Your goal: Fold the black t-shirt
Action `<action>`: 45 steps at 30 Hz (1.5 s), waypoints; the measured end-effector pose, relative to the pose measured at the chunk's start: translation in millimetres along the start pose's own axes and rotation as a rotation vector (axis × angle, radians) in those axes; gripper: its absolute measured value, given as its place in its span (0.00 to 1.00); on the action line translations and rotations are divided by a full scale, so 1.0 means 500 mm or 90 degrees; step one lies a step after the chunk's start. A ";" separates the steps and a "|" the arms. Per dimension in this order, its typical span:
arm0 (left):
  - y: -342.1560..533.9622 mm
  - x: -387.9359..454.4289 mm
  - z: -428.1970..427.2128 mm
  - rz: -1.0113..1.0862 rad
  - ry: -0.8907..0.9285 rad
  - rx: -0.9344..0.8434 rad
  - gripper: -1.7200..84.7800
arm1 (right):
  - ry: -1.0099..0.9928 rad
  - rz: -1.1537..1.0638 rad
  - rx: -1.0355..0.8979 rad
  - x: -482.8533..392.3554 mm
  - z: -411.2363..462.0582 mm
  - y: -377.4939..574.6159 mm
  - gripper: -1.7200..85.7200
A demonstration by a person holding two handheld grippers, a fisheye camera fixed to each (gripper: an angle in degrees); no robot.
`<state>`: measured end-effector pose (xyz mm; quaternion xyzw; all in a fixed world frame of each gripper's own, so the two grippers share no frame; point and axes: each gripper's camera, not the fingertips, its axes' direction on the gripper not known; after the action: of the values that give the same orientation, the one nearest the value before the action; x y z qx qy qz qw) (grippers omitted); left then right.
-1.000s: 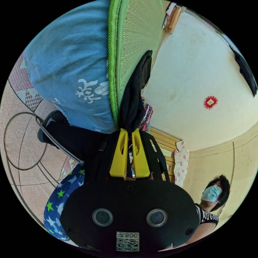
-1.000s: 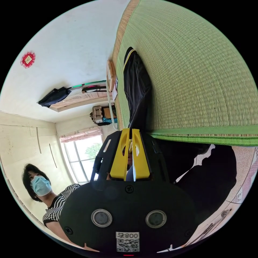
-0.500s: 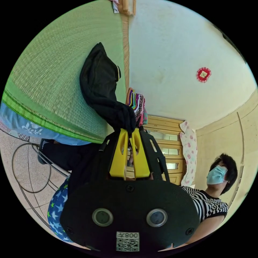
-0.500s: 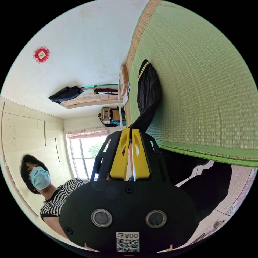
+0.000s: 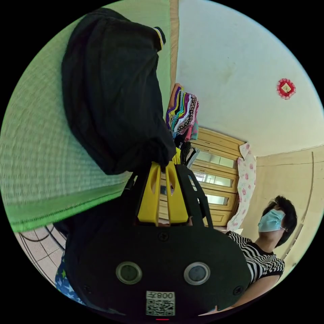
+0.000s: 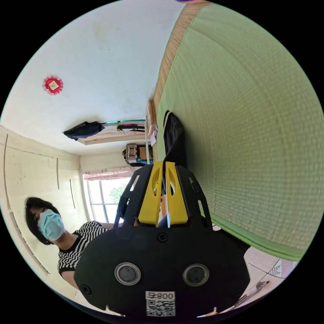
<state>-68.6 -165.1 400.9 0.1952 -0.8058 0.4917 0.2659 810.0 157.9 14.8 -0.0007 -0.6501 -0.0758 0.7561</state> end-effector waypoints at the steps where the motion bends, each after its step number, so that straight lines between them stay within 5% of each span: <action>1: -0.053 -0.013 0.038 0.015 -0.004 -0.011 0.05 | -0.003 -0.009 0.007 -0.008 -0.034 -0.020 0.03; 13: -0.577 -0.162 0.592 0.148 -0.018 -0.202 0.05 | 0.071 -0.027 0.155 -0.060 -0.508 -0.162 0.03; 23: -0.660 -0.369 1.039 0.220 -0.041 -0.429 0.05 | 0.079 0.102 0.433 -0.014 -0.905 0.145 0.03; 31: -0.642 -0.714 1.132 0.075 -0.110 -0.534 0.05 | 0.016 0.236 0.466 0.100 -0.927 0.358 0.02; 37: -0.730 -0.843 1.205 0.111 -0.149 -0.565 0.05 | -0.007 0.208 0.519 0.075 -0.973 0.393 0.02; 45: -0.852 -0.951 1.165 0.145 -0.178 -0.554 0.10 | 0.204 0.095 0.394 -0.107 -0.927 0.246 0.08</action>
<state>410.8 -849.7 180.9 0.0402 -0.9814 0.1030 0.1567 1272.1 239.6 -97.5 0.1932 -0.5133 0.1811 0.8163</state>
